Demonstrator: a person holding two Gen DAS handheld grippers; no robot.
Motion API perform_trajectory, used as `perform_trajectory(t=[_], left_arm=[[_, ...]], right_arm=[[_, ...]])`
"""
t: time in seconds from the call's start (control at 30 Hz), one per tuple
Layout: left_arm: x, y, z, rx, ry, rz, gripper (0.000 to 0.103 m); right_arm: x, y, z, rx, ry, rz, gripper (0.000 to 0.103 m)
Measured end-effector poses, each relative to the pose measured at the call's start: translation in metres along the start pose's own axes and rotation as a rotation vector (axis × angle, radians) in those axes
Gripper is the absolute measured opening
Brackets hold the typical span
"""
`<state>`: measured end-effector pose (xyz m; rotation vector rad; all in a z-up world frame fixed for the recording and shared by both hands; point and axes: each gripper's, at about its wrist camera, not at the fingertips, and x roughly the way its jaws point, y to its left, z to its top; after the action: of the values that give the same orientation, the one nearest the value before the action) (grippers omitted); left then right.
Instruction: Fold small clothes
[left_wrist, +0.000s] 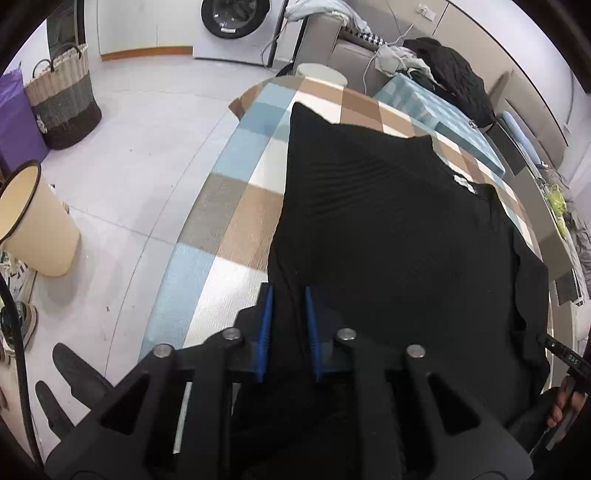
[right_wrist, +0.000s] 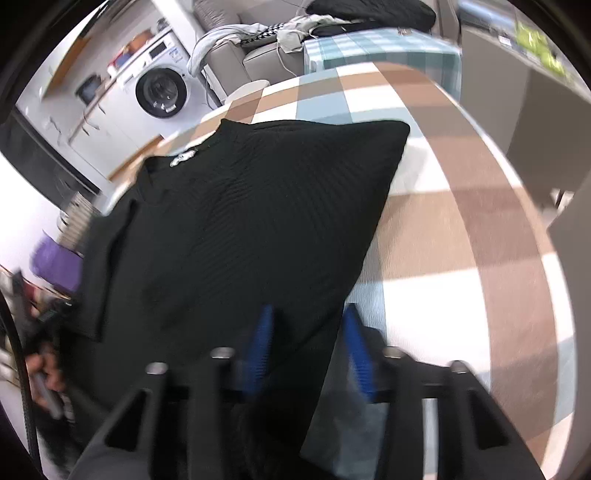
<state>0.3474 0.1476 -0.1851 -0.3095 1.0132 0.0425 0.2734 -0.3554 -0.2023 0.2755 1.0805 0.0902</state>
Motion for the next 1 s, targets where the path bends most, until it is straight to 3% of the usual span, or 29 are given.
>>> perform_trajectory(t=[0.03,0.13,0.33,0.7,0.77,0.87,0.9,0.97,1.0], left_arm=[[-0.001,-0.003,0.002,0.001,-0.002,-0.008,0.006],[0.0,-0.01,0.008,-0.005,-0.017,-0.016,0.005],[0.009,-0.034,0.028,0.003,-0.024,-0.04,0.005],[0.029,-0.062,0.063,0.003,-0.05,-0.047,0.006],[0.026,-0.06,0.06,0.002,-0.042,-0.031,0.009],[0.011,-0.051,0.048,-0.009,-0.047,-0.025,0.021],[0.003,-0.05,0.043,-0.005,-0.055,-0.021,0.029],[-0.019,-0.045,0.028,0.008,-0.089,-0.025,0.044],[-0.029,-0.042,0.021,0.007,-0.1,-0.028,0.056]], right_arm=[[0.001,0.004,0.001,-0.024,-0.01,-0.023,0.021],[0.003,0.009,0.005,-0.056,-0.032,-0.062,0.01],[0.011,0.002,0.034,-0.031,-0.043,-0.137,0.009],[0.031,-0.015,0.099,0.004,-0.063,-0.17,0.01],[0.027,-0.013,0.096,0.004,-0.06,-0.158,0.016],[0.01,-0.01,0.077,-0.006,-0.068,-0.128,0.045],[-0.001,-0.009,0.066,-0.008,-0.074,-0.095,0.052],[-0.015,-0.006,0.048,-0.022,-0.079,-0.059,0.056],[-0.025,-0.005,0.036,-0.026,-0.077,-0.049,0.064]])
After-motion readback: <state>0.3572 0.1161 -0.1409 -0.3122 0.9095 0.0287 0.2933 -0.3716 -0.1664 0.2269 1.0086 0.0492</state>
